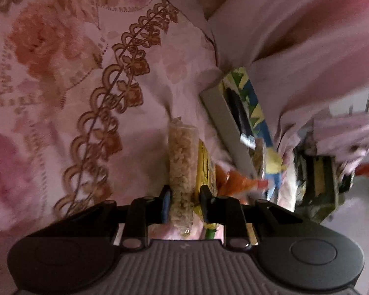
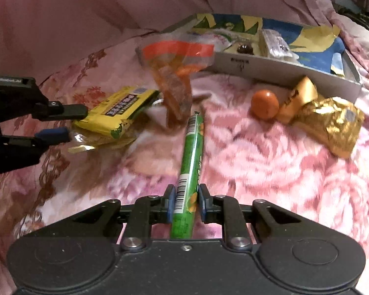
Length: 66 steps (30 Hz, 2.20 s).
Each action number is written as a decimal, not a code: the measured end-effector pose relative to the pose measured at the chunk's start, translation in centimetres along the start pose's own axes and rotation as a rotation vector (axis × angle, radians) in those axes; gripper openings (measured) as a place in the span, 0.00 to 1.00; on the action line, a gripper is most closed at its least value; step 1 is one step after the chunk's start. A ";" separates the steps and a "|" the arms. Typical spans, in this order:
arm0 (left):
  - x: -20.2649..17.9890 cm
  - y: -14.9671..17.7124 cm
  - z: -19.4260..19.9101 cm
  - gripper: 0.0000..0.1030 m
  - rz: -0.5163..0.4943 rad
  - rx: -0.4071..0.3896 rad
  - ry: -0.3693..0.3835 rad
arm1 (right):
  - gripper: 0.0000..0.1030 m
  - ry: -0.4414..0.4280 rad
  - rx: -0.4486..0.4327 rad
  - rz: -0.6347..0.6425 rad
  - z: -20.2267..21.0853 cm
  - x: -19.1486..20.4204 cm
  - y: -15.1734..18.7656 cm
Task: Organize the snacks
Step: 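Lift the rice cracker bag and green sausage stick toward the box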
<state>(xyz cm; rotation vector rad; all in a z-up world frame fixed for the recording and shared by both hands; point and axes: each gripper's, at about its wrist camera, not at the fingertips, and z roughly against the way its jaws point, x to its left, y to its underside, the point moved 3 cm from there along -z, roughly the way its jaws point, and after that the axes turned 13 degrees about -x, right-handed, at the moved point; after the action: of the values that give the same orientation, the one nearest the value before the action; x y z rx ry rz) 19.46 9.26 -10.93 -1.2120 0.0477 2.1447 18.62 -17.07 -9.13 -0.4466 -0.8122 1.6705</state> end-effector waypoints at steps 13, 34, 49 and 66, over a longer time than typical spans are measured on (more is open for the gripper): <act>0.4 1.2 1.7 0.32 -0.081 0.011 -0.135 | 0.26 -0.006 0.004 -0.031 0.9 1.3 1.4; -3.1 1.4 0.2 0.26 -0.266 -0.041 -0.048 | 0.35 -0.018 -0.036 -0.044 -0.5 1.3 0.5; -3.0 2.1 -0.5 0.20 -0.309 -0.039 -0.116 | 0.33 0.019 -0.023 0.077 -0.6 2.5 1.0; -5.6 2.8 1.4 0.20 -0.439 -0.130 -0.068 | 0.18 0.266 -0.169 0.904 0.3 7.9 4.3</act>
<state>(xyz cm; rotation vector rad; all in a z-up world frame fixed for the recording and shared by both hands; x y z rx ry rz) 18.79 4.62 -6.52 -1.0992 -0.3611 1.8198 13.39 -10.01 -11.04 -1.2618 -0.5753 2.2878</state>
